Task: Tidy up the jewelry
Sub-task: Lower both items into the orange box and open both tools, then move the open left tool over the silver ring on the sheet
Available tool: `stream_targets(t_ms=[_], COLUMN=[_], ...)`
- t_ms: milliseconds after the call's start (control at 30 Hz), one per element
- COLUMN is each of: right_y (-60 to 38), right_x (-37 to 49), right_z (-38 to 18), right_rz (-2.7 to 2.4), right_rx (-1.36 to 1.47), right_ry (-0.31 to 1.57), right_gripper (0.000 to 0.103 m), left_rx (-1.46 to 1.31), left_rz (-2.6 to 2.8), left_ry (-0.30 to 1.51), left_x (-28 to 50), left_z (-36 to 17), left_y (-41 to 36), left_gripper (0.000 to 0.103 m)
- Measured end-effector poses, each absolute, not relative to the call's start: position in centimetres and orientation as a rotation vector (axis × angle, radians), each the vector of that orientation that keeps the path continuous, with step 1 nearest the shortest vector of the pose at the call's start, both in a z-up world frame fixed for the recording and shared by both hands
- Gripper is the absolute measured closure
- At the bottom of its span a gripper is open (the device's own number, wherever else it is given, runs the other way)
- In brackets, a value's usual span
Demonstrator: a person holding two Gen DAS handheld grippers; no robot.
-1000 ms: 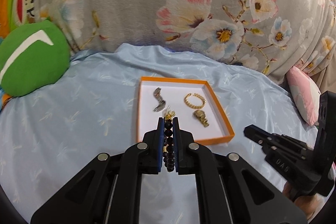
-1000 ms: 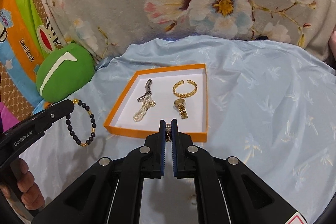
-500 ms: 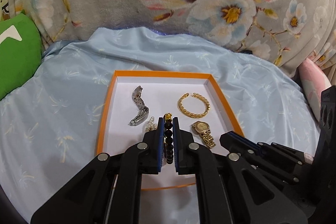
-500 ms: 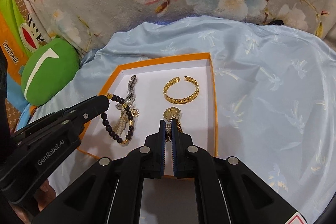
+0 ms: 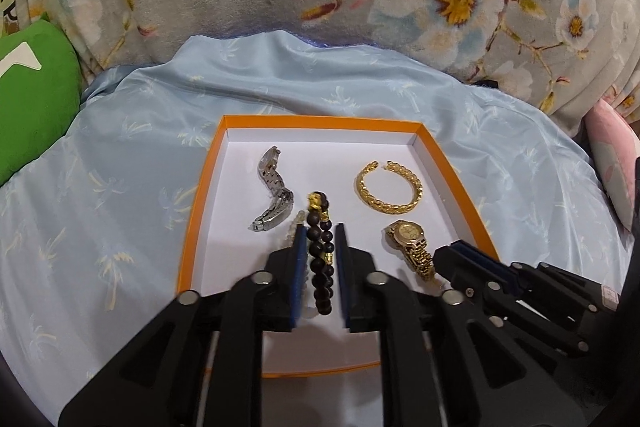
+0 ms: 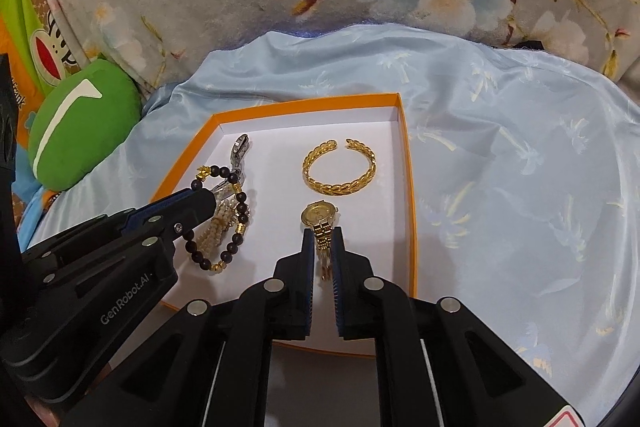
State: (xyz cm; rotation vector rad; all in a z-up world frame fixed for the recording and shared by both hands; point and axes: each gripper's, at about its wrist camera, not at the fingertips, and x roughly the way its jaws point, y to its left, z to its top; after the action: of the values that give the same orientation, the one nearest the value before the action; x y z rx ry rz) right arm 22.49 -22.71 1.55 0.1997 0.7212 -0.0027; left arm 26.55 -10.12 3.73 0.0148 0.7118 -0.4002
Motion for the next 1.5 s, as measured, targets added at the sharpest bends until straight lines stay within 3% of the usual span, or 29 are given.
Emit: stream_targets(t_ms=[67,133,233,633,933,1233,1500], right_y=[-23.1,-23.6,-24.1,-24.7,-20.1,-17.1,-17.4], right_x=[22.4,22.1,21.5,11.6,1.7,-3.5,-5.1], right_z=[1.7,2.0,2.8,7.6,3.7,-0.3,-0.4], right_rz=[-0.01,-0.016,-0.015,-0.037,-0.061,-0.025,-0.055], right_rx=[0.213,0.234,0.258,0.229,0.093,0.13,0.177], right_ry=[0.709,0.691,0.66,0.58,0.676,0.794,0.786], right_gripper=[0.077,0.069,0.066,0.064,0.064,0.063,0.063], left_rx=[-0.003,-0.027,-0.088,-0.078,-0.11,-0.085,-0.028], left_rz=[-0.388,-0.384,-0.388,-0.305,-0.272,-0.294,-0.305], left_ry=[0.703,0.688,0.676,0.604,0.733,0.82,0.842], left_x=[26.5,26.5,26.5,19.3,10.3,5.3,6.5], left_z=[3.8,4.2,5.1,8.6,4.5,0.7,0.0], left_y=[-9.8,-9.2,-8.0,0.4,7.1,7.3,4.9], left_gripper=[0.059,0.055,0.047,0.043,0.04,0.04,0.041])
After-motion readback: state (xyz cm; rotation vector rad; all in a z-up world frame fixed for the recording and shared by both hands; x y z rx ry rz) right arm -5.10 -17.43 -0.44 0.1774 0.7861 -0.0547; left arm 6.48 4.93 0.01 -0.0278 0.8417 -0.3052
